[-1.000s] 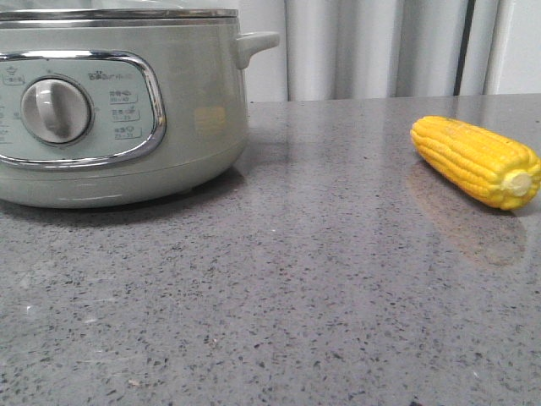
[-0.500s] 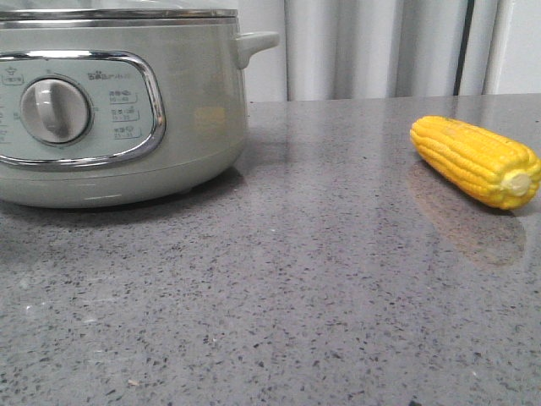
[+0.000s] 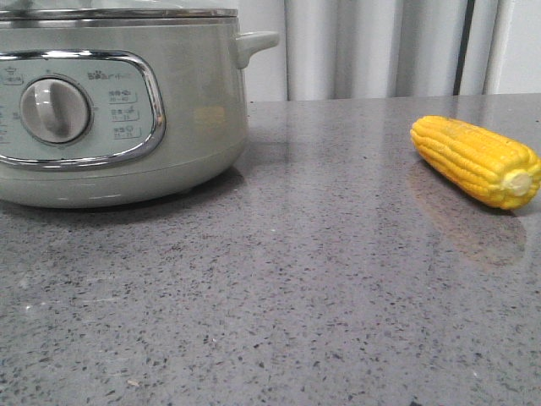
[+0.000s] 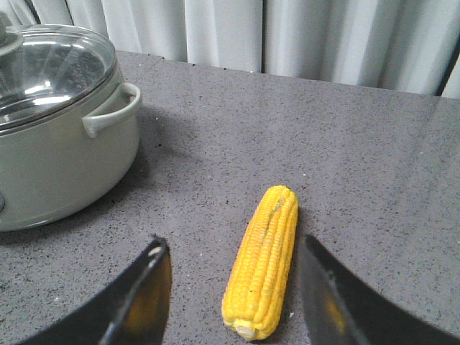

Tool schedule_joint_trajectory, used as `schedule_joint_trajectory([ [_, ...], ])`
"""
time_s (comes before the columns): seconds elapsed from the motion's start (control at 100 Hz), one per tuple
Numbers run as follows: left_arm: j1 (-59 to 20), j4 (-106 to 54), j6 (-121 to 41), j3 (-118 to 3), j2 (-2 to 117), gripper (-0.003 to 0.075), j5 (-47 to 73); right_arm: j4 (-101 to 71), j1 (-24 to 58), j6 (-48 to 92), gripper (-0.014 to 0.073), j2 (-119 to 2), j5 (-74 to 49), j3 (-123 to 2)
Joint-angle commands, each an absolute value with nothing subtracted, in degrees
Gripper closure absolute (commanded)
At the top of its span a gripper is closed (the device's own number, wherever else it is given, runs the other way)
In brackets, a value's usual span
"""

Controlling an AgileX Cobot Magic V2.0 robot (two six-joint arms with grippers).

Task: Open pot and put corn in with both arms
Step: 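Grasp the lid's metal knob with the left gripper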

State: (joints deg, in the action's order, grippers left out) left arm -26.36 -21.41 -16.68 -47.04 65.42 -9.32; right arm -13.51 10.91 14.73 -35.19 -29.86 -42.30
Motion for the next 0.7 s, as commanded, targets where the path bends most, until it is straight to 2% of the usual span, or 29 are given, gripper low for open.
schedule_joint_trajectory([
  [0.0,-26.9,-21.6,-16.4,-51.4,67.7,0.0196,-14.9,-13.4,10.8,15.2,0.0246,-34.9,-25.9,-44.5],
  [0.26,-26.9,-21.9,-16.3,-55.1,73.9,0.0197,-14.9,-13.4,10.8,15.2,0.0246,-34.9,-25.9,-44.5],
  [0.69,-26.9,-21.9,-13.0,-55.1,76.7,0.021,-14.7,-13.4,10.8,15.2,0.0247,-35.0,-25.9,-44.5],
])
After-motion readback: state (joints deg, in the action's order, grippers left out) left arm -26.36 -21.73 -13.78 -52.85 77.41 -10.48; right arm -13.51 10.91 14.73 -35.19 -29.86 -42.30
